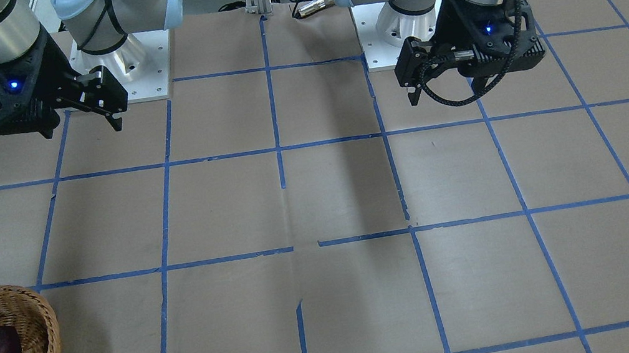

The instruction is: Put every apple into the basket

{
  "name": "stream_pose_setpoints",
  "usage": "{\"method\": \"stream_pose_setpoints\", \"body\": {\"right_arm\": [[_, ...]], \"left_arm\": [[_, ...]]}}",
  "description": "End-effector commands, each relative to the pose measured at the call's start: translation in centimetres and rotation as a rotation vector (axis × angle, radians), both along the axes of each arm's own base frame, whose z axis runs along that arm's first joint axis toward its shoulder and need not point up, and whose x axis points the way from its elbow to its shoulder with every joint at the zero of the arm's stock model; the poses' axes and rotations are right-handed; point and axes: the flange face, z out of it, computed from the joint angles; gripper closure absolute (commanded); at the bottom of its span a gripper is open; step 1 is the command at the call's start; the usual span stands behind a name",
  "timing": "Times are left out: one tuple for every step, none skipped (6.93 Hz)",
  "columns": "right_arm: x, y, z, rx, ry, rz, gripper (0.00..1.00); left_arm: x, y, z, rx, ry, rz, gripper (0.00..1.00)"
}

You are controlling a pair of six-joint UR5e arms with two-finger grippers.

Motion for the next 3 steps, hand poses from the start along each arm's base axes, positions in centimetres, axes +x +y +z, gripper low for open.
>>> {"method": "stream_pose_setpoints", "body": {"right_arm": [[0.27, 0.04, 0.11, -0.009, -0.031, 0.001, 0.00], [0.27, 0.06, 0.10, -0.008, -0.031, 0.001, 0.00], [0.20, 0.02, 0.11, -0.009, -0.031, -0.002, 0.00]], "left_arm": [[0.00, -0.24, 0.69, -0.021, -0.004, 0.010, 0.00], [-0.02, -0.12, 0.75, -0.016, -0.003, 0.007, 0.00], [-0.02, -0.22, 0.66, -0.012, -0.002, 0.007, 0.00]]}}
